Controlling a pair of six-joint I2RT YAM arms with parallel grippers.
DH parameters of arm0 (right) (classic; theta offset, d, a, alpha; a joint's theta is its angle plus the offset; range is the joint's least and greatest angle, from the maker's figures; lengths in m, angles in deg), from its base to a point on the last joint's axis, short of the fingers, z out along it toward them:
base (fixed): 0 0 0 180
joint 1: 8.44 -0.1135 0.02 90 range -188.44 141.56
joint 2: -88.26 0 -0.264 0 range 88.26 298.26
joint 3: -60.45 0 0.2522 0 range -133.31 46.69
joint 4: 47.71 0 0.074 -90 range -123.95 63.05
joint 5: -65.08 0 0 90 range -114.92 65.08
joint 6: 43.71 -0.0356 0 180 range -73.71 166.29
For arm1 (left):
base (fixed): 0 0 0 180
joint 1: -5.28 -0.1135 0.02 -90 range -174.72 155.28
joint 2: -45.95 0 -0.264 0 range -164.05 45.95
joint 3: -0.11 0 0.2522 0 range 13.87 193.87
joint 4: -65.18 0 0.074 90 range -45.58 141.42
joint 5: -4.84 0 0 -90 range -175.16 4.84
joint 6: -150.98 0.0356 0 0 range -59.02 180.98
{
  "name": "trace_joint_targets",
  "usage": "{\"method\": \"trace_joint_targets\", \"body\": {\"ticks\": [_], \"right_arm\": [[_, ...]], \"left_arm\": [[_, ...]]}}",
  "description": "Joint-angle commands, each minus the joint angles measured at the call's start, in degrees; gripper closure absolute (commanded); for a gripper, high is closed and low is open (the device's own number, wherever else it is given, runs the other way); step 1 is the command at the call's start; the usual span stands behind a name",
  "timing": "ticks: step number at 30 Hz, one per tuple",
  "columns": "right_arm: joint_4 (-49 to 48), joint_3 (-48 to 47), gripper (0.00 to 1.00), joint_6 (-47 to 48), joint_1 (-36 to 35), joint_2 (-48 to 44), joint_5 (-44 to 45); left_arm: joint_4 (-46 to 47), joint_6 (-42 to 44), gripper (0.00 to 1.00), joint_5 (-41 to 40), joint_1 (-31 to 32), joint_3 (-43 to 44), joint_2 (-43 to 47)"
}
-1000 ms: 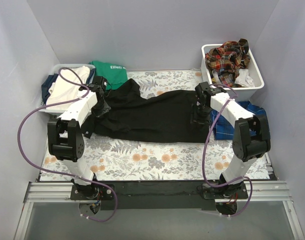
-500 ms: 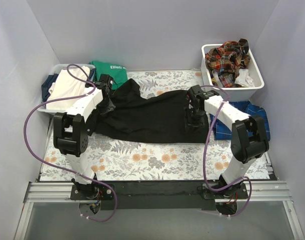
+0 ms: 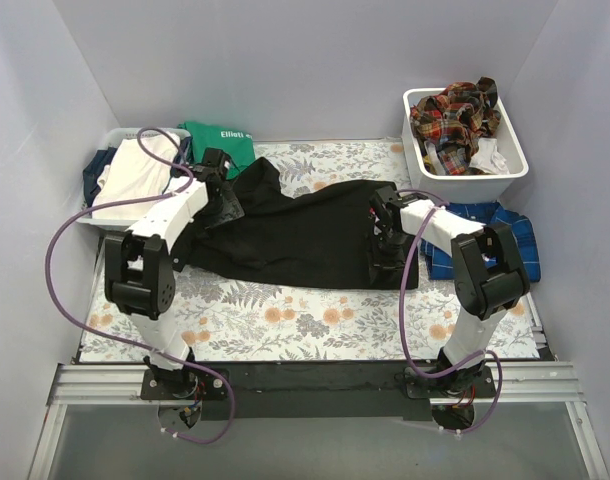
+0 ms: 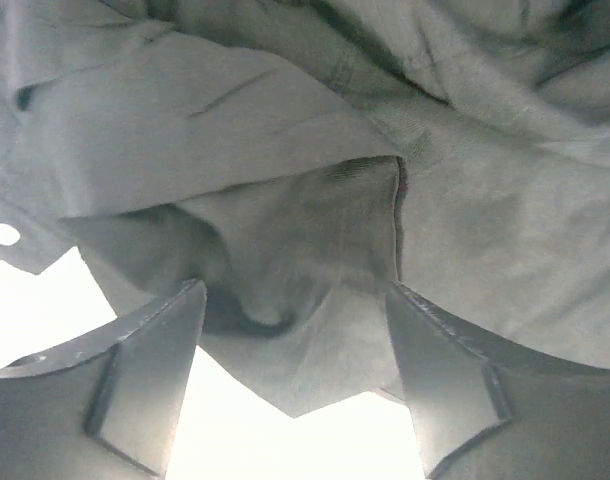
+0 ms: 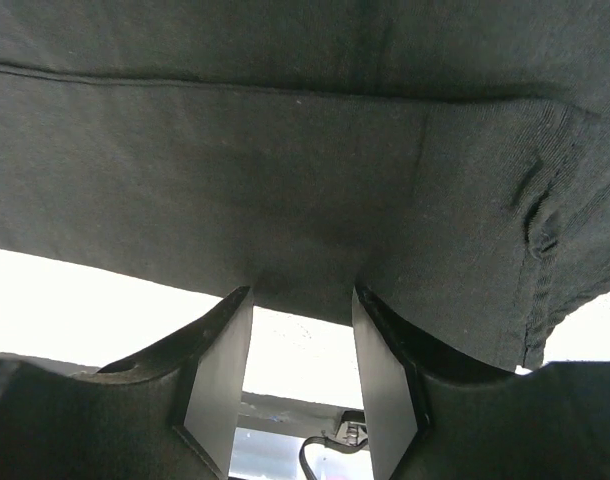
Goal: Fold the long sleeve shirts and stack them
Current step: Fold the shirt
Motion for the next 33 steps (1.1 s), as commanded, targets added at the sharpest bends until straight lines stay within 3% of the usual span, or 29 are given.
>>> {"method": "trace_joint_targets", "body": {"ticks": [1, 4, 8, 15, 21, 27, 33], "right_arm": [[-0.59, -3.2, 0.48, 0.85, -0.34, -0.88, -1.2], [-0.5, -3.47, 0.48, 1.2, -0.43, -0.35, -1.46], [-0.5, -3.47, 0.48, 1.91, -0.6, 0.09, -1.55], [-0.59, -3.2, 0.48, 2.61, -0.6, 0.97, -1.82], [-0.59, -2.33, 0.49, 2.61, -0.6, 0.97, -1.64], [-0.5, -2.5, 0.49, 2.7, -0.6, 1.15, -2.17], [-0.32, -2.76, 0.5, 3.05, -0.6, 1.5, -2.69]], "left_arm": [[2.24, -3.56, 0.25, 3.75, -6.24, -0.83, 10.36], [3.47, -4.35, 0.27, 7.7, -12.83, -3.12, 13.79], [3.04, -4.35, 0.26, 6.05, -17.51, -6.19, 15.83], [0.92, -10.14, 0.25, 5.95, -20.5, -14.18, 17.14], [2.33, -13.93, 0.36, 6.84, -22.79, -19.99, 19.08], [5.92, -18.06, 0.37, 3.86, -22.97, -26.66, 20.57], [10.58, -19.91, 0.39, 2.71, -22.97, -26.06, 15.4]]}}
